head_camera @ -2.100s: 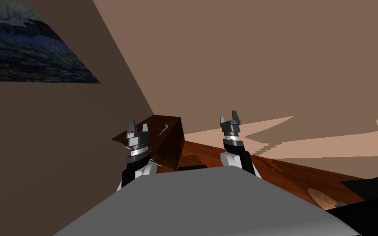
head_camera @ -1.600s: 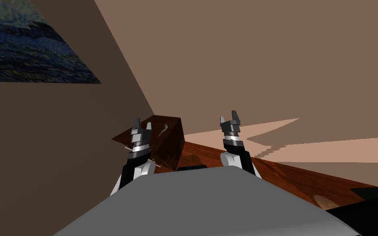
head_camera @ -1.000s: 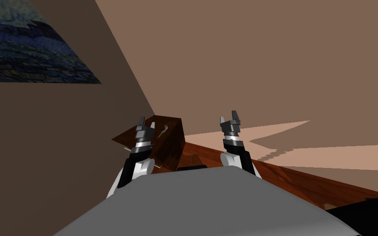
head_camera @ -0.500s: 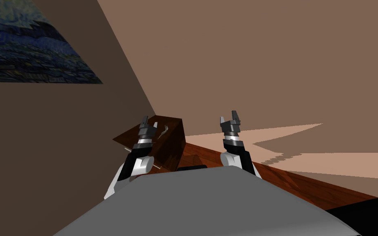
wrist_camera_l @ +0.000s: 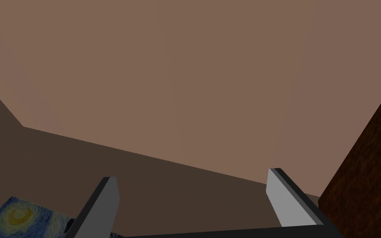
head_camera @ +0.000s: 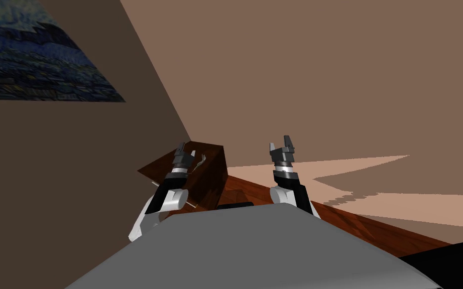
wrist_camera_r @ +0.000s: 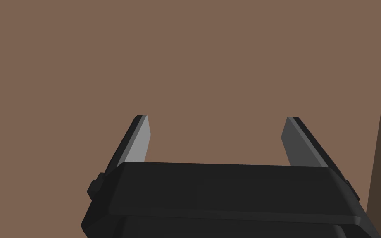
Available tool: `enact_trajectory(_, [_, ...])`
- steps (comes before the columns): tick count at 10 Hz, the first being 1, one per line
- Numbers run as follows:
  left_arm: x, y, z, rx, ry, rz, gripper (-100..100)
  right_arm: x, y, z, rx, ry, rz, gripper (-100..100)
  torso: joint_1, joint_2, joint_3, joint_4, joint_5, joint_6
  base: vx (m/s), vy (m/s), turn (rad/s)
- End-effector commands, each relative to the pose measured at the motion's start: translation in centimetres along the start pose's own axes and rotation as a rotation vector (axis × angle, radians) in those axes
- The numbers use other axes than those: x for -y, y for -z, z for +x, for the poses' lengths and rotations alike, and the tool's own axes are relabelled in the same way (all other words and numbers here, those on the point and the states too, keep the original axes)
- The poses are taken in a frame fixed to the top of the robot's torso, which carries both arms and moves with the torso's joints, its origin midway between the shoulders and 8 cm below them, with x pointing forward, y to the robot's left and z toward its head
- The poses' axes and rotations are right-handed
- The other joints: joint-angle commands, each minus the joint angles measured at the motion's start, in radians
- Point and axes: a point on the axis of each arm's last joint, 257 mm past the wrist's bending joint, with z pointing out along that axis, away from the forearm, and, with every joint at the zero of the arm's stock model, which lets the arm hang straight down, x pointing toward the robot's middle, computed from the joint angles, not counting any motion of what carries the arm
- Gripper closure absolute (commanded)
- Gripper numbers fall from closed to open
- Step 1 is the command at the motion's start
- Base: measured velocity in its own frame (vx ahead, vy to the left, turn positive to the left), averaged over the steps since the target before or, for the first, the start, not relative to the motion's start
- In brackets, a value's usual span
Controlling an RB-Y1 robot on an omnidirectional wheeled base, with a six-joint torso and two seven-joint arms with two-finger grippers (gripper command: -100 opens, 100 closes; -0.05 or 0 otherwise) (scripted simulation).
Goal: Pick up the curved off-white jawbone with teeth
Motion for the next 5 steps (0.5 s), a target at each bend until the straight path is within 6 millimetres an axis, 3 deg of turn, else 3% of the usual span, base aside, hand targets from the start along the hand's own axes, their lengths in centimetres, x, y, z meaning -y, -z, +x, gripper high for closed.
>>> enact_trajectory(1, [-1.0,-0.3,-0.1,0.003,0.021,-0.041,-100,0.0,0.0,0.0,0.000,0.000,0.000,0,0.000,0.000,0.000,0.000,0.000,0.000,0.038,-0.017,0.038])
enact_trajectory(5, [-2.5,-0.7,-0.3,0.006,0.061,-0.107,-100,0.0,0.0,0.0,0.000,0.000,0.000,0,0.000,-0.001,-0.001,0.000,0.000,0.000,0.034,-0.009,0.026])
